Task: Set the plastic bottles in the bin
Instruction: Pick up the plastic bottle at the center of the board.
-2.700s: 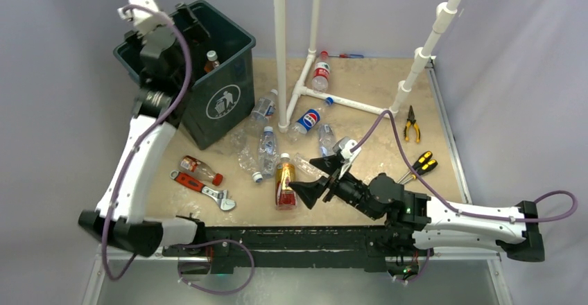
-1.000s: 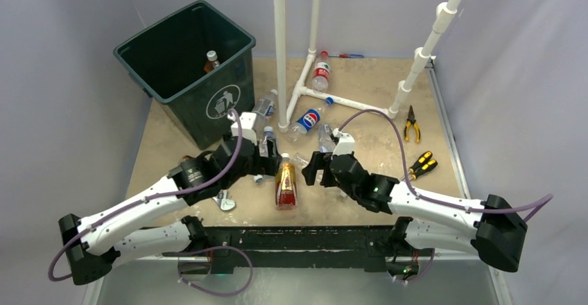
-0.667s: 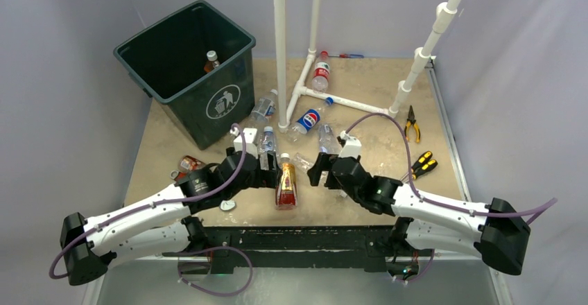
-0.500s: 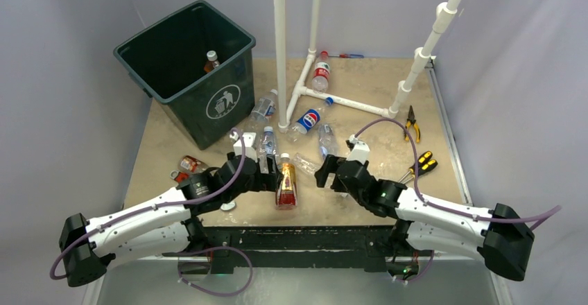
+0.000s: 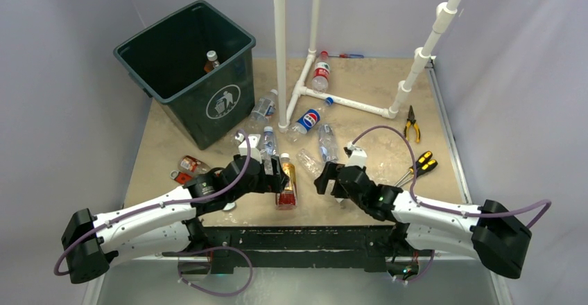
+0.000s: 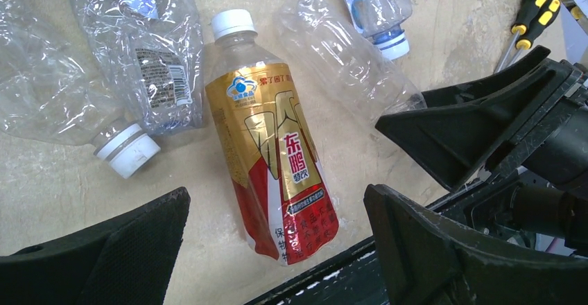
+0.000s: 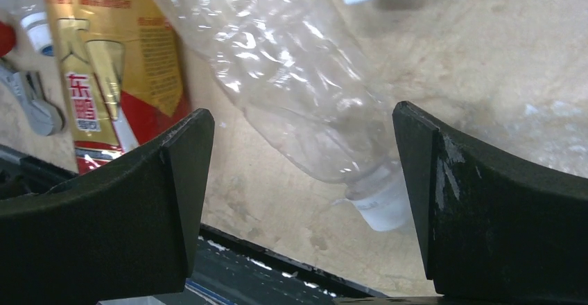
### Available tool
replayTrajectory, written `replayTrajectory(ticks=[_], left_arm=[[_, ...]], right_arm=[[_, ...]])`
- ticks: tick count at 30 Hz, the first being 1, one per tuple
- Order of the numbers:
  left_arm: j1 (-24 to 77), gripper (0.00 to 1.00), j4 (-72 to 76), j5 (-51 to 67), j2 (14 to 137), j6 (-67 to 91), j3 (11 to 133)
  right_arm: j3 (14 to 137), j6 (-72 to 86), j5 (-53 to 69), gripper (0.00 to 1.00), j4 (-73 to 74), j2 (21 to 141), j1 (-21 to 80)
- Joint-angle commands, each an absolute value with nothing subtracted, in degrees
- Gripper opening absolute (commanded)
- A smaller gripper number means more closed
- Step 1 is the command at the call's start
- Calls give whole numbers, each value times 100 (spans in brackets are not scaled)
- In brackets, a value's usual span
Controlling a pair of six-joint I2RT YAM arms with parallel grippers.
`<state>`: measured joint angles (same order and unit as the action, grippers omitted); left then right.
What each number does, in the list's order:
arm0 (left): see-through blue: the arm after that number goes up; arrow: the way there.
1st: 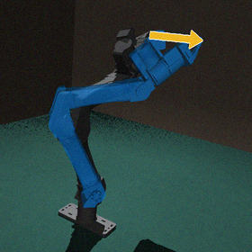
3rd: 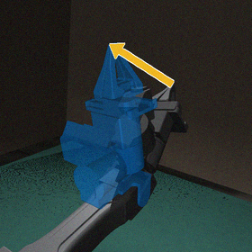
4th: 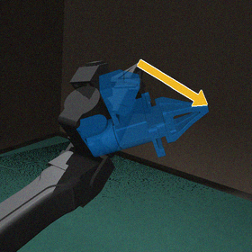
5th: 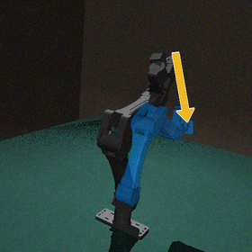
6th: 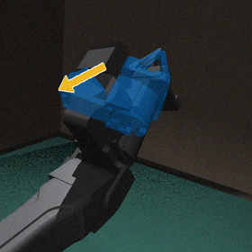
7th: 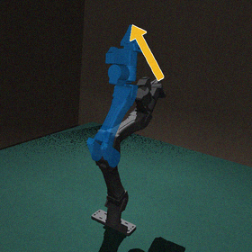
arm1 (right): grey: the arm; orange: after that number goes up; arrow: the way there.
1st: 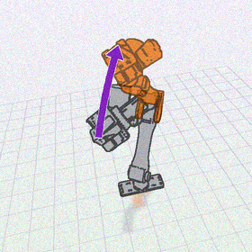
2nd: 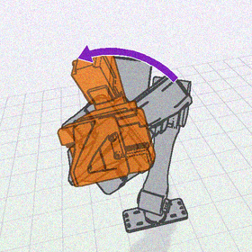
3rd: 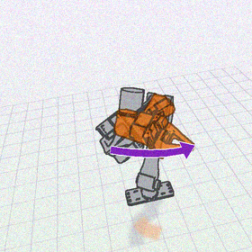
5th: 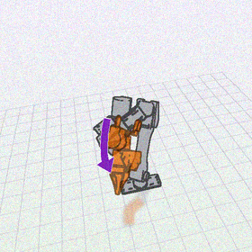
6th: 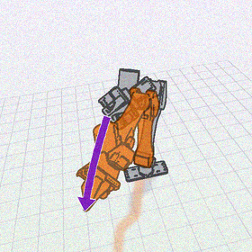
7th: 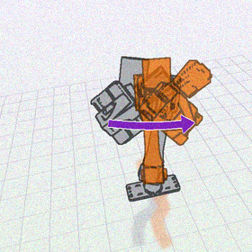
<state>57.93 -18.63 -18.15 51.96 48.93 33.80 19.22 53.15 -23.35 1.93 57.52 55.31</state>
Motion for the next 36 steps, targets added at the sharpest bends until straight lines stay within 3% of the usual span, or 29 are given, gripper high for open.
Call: replayTrajectory(ticks=[1,10,15,19,22,30,36], left_arm=[[5818,98,-1627,-1779,5165,4931,3328],[5818,98,-1721,-1797,5224,4916,3437],[5818,97,-1853,-1900,5194,4836,3576],[5818,97,-2111,-2109,5168,4644,3889],[5818,97,-2366,-2341,5097,4452,4282],[5818,98,-2468,-2947,4492,3719,5095],[5818,98,-2305,-3153,3975,3439,5143]], right_arm=[[2019,4721,-2057,97,-483,5833,5511],[2449,4450,-1975,87,-411,6813,5511],[2562,4308,-1948,70,-461,7029,5558],[2641,4092,-1878,54,-287,6553,5613],[2816,3861,-1740,47,53,6004,5678],[3354,2966,-722,39,645,4474,5748],[3450,2778,-701,35,820,4217,5747]])
